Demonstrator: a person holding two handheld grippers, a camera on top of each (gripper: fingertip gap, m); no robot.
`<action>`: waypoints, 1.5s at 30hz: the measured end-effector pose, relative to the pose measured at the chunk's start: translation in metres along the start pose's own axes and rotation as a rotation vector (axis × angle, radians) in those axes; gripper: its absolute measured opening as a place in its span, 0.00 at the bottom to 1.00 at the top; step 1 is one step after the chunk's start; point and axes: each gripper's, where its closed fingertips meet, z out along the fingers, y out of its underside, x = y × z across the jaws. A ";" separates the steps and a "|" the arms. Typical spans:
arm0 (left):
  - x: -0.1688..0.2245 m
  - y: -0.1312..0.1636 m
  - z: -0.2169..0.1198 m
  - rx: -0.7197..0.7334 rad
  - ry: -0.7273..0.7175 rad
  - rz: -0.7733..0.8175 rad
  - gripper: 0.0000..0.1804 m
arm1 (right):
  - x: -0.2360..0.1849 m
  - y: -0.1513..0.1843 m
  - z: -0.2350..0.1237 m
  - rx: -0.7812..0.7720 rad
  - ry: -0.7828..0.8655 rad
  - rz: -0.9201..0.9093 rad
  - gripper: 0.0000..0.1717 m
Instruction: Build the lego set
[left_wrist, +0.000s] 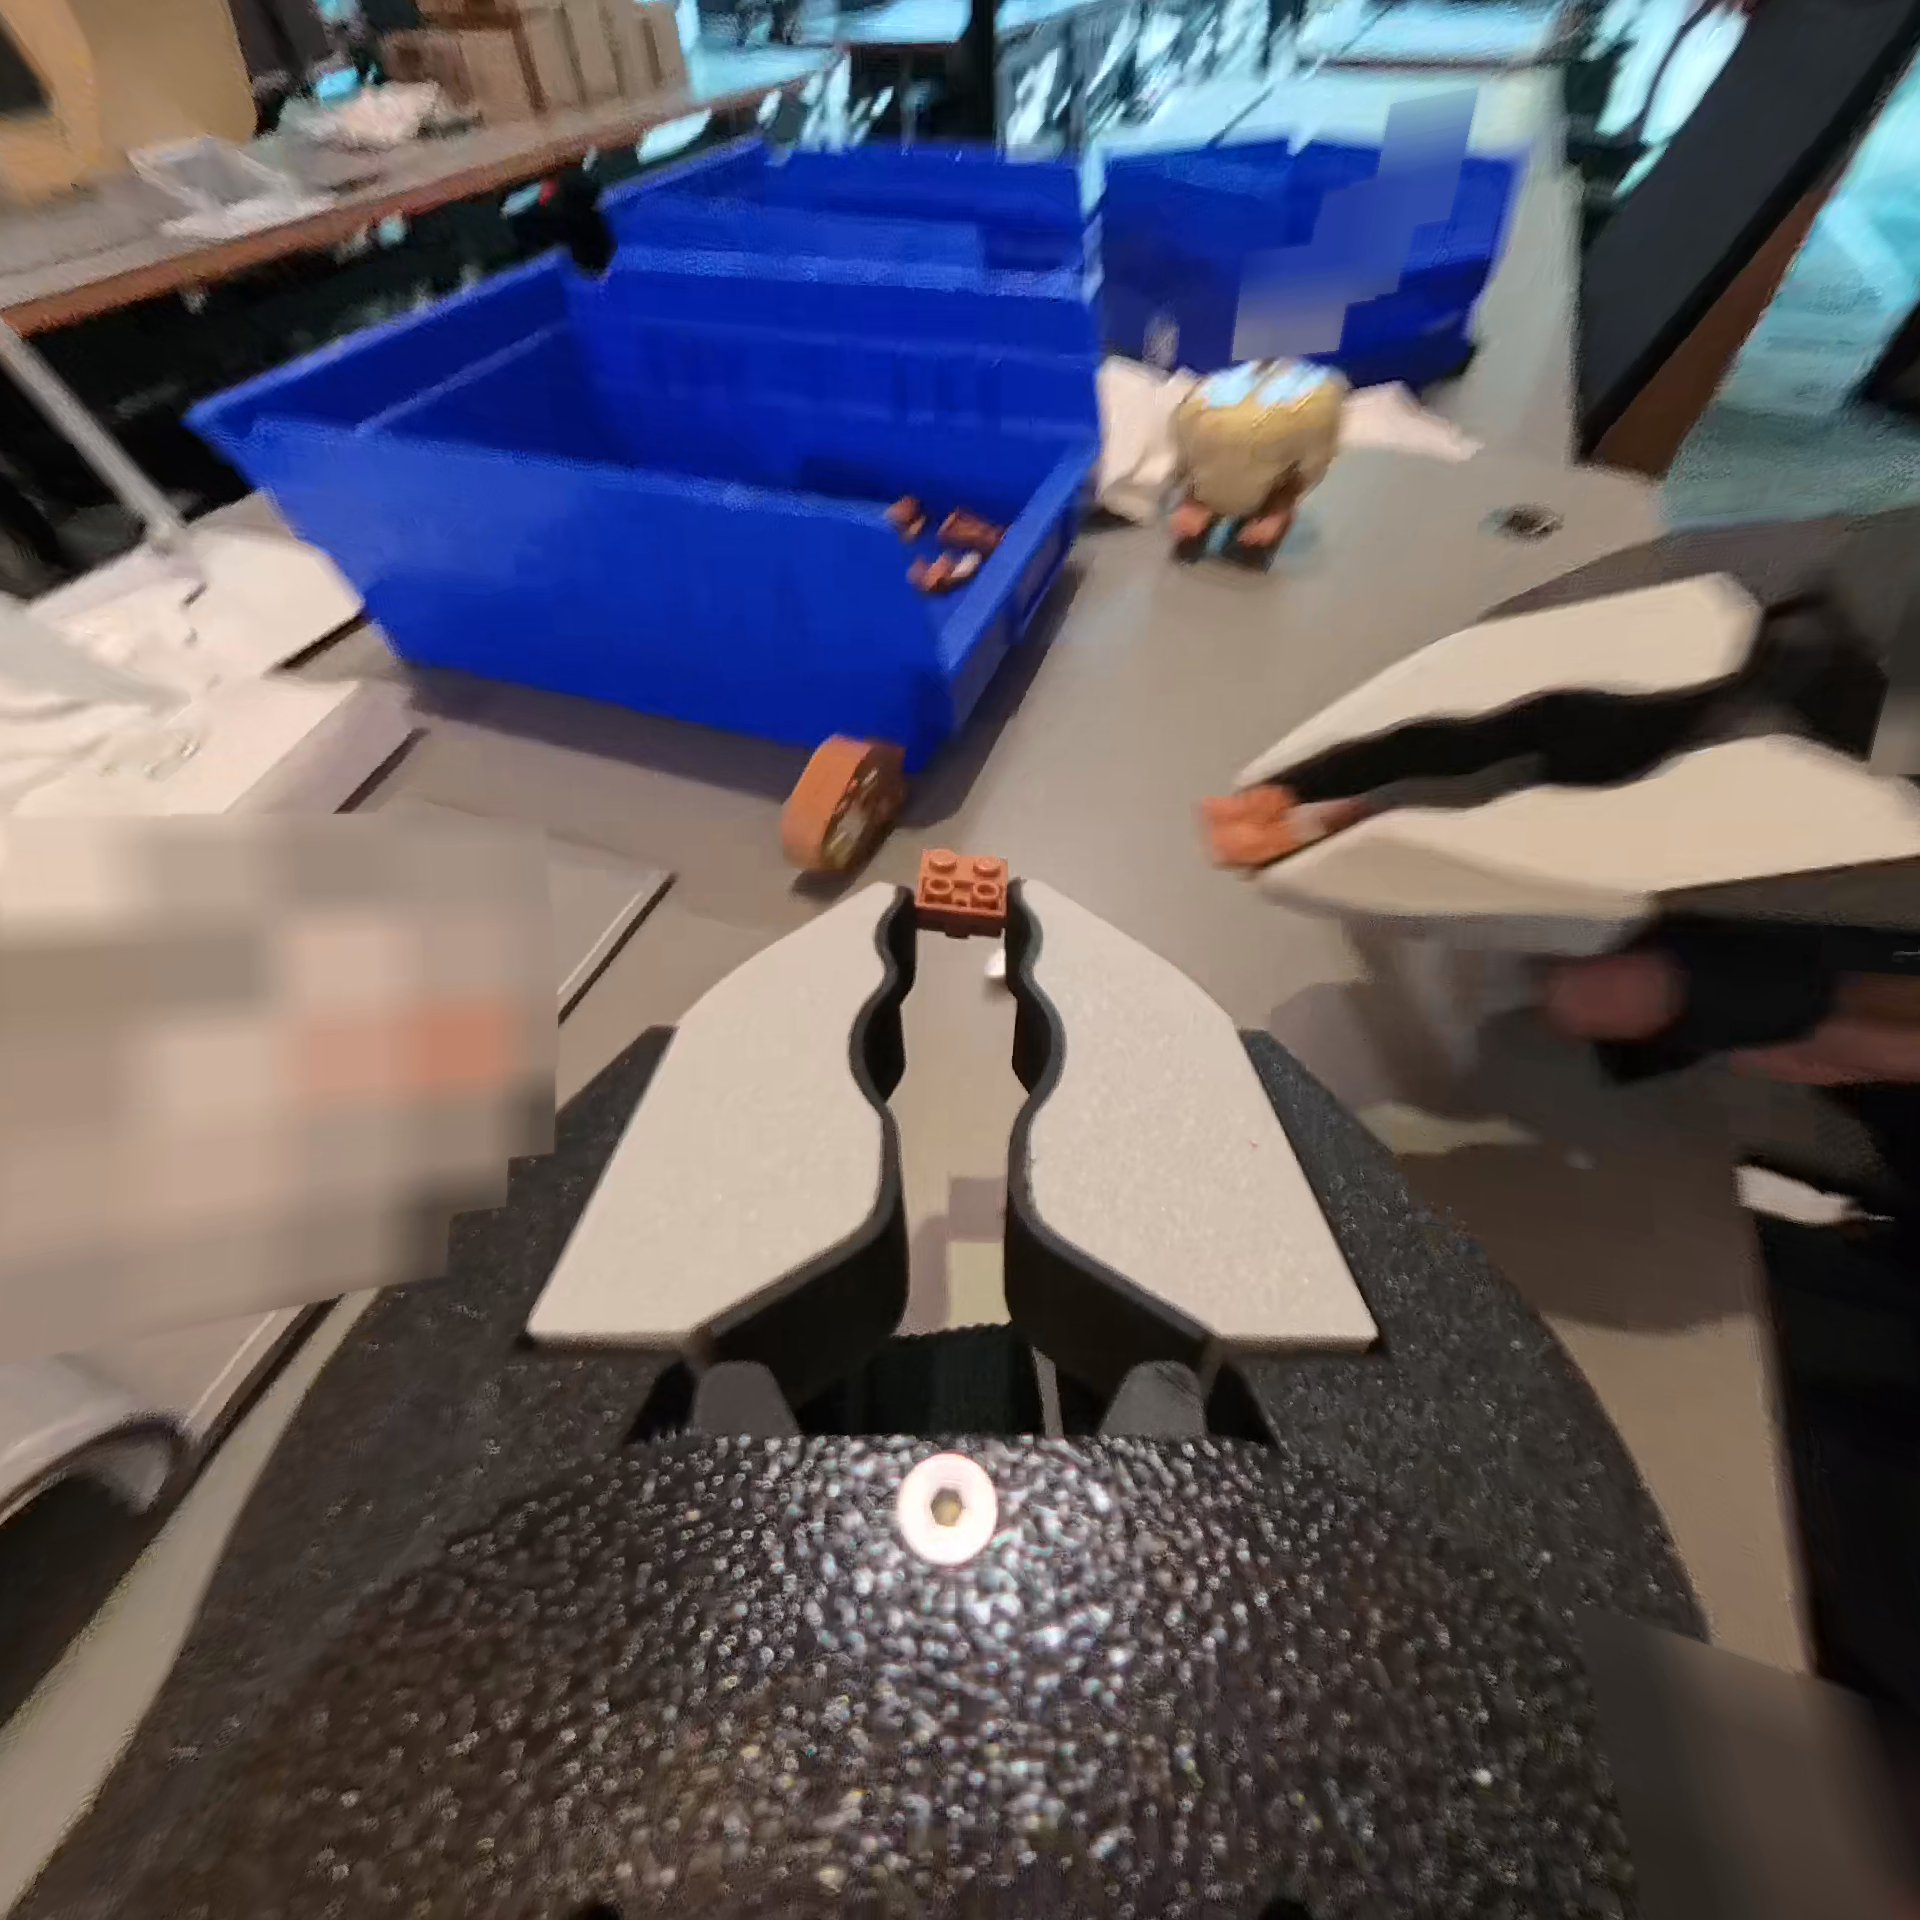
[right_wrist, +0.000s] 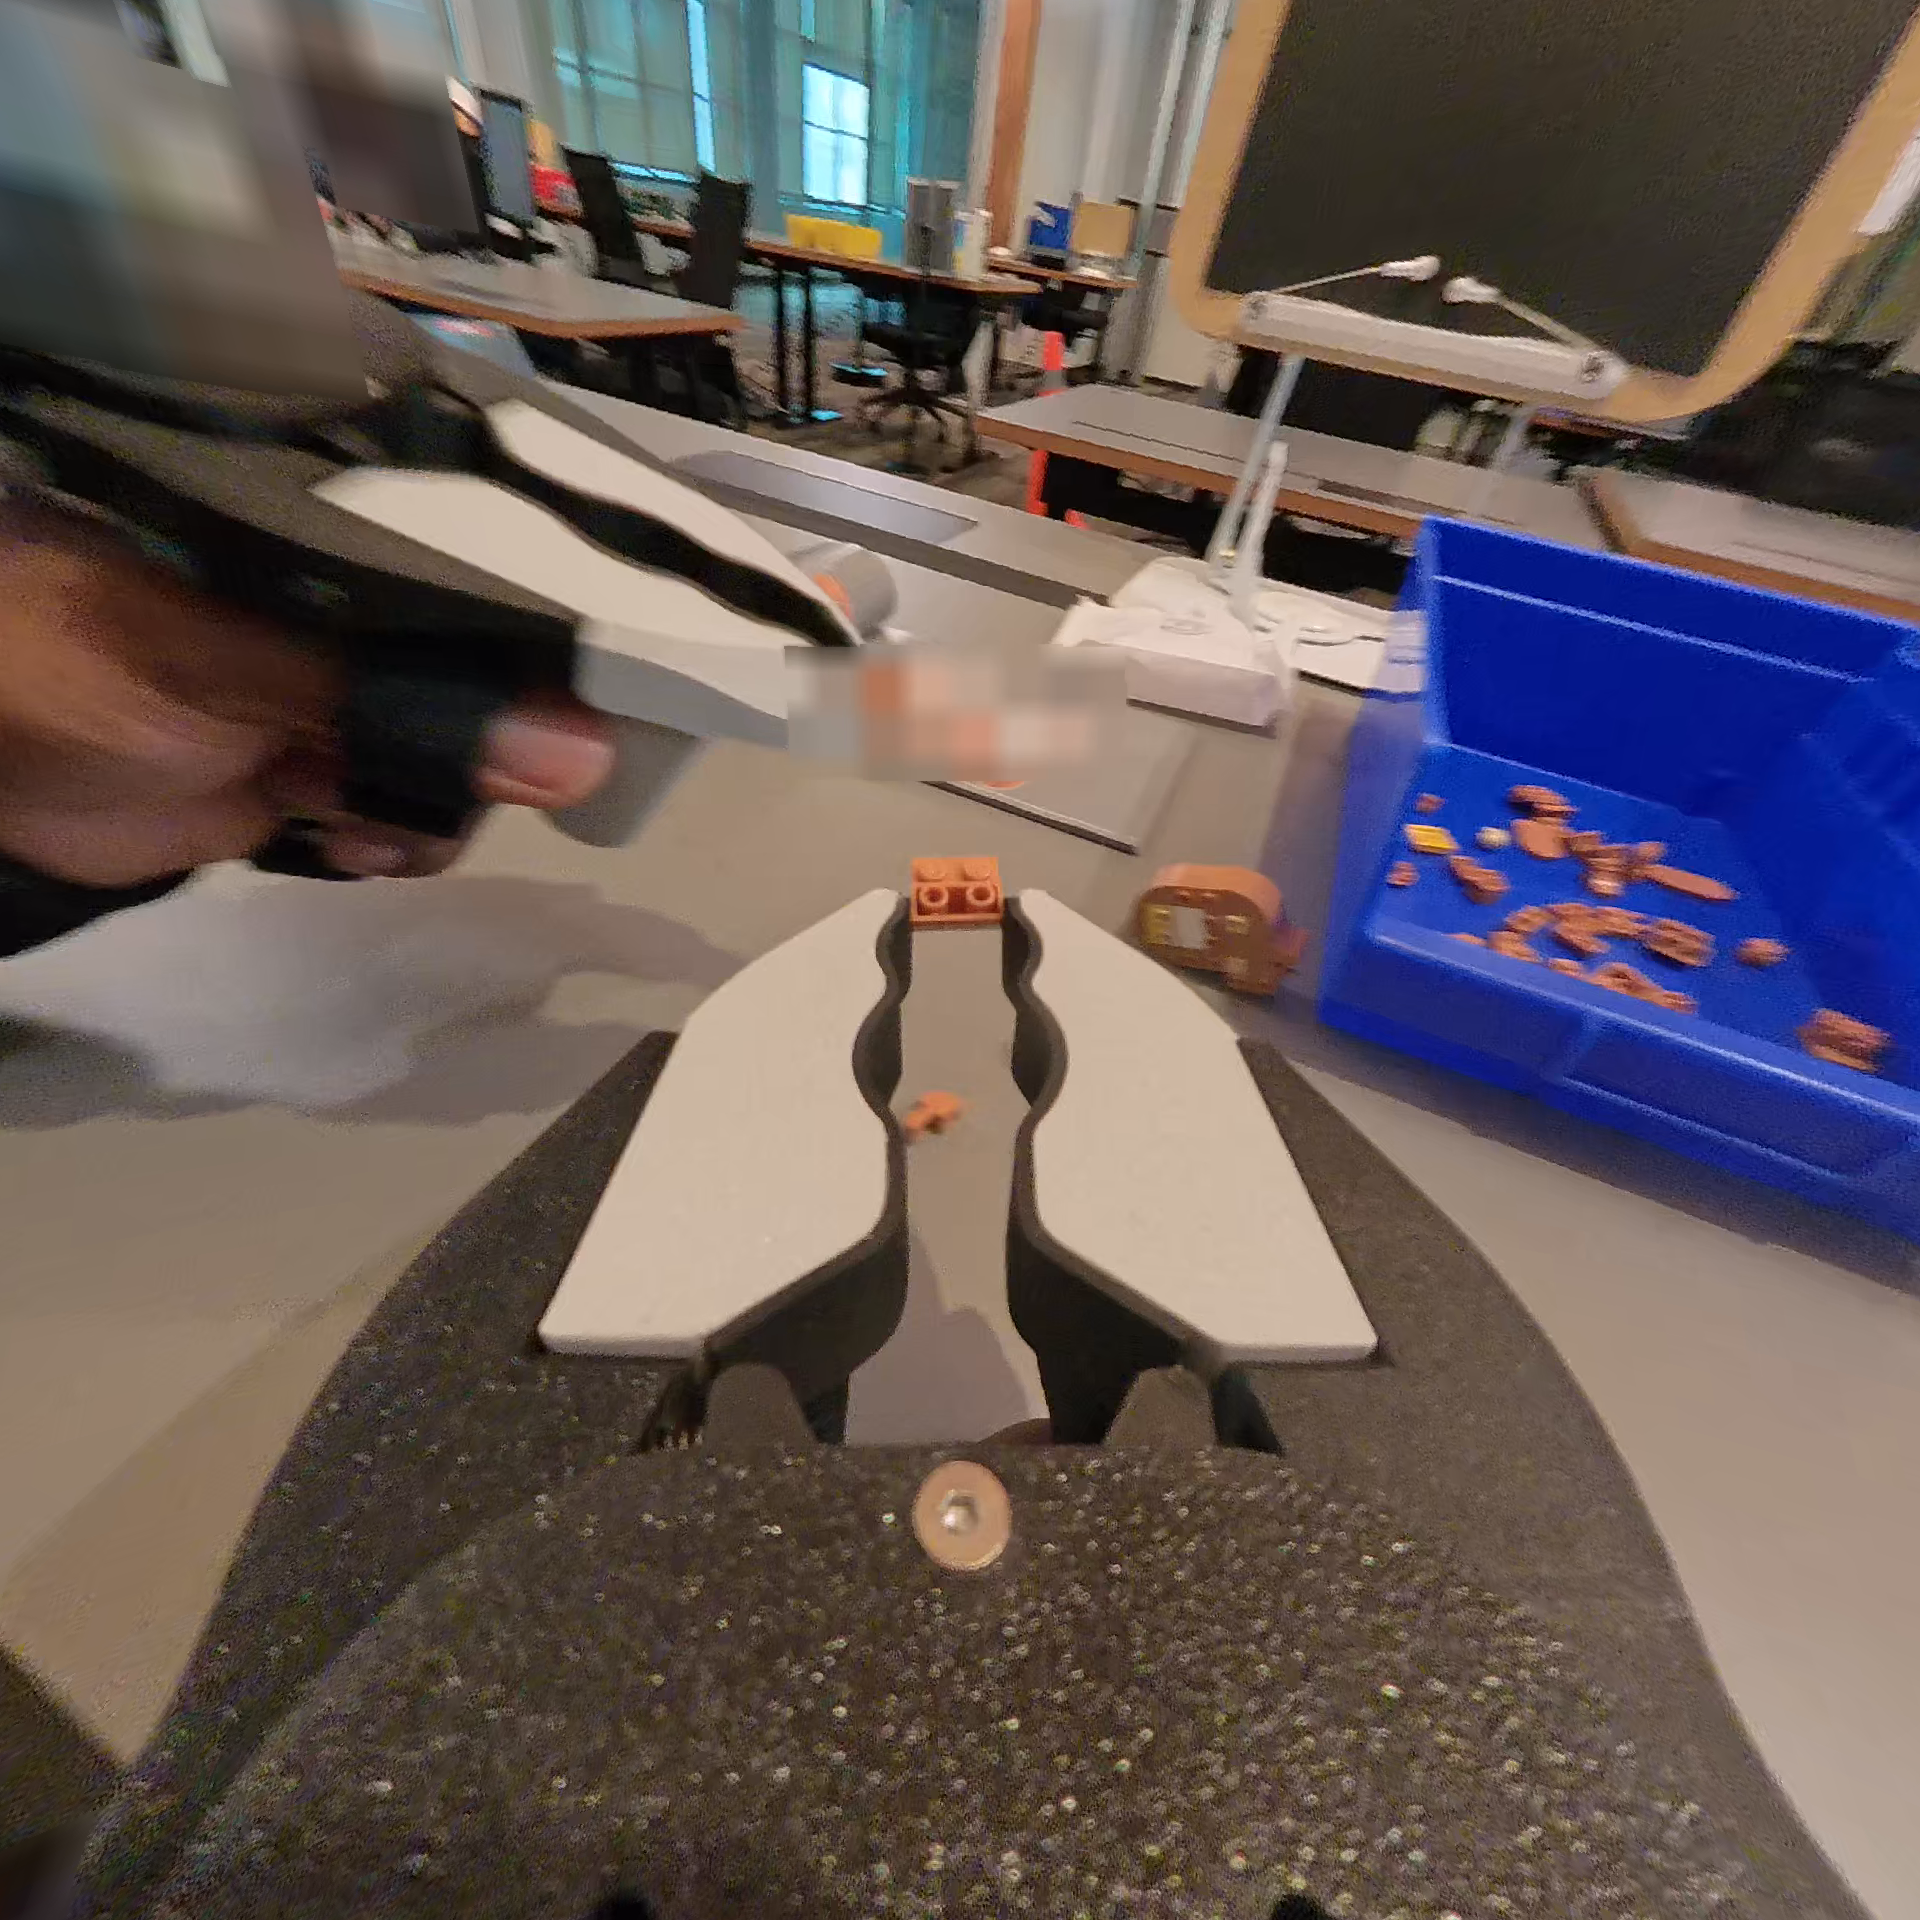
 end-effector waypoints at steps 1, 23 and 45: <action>0.015 -0.010 0.000 0.034 0.043 0.019 0.09 | 0.013 0.001 -0.002 -0.004 0.048 -0.018 0.09; 0.034 -0.024 0.000 0.086 0.063 0.035 0.09 | 0.009 0.011 -0.001 -0.044 0.020 -0.010 0.09; 0.046 0.009 -0.002 -0.017 0.058 0.070 0.09 | 0.018 0.014 -0.002 -0.035 0.006 0.048 0.09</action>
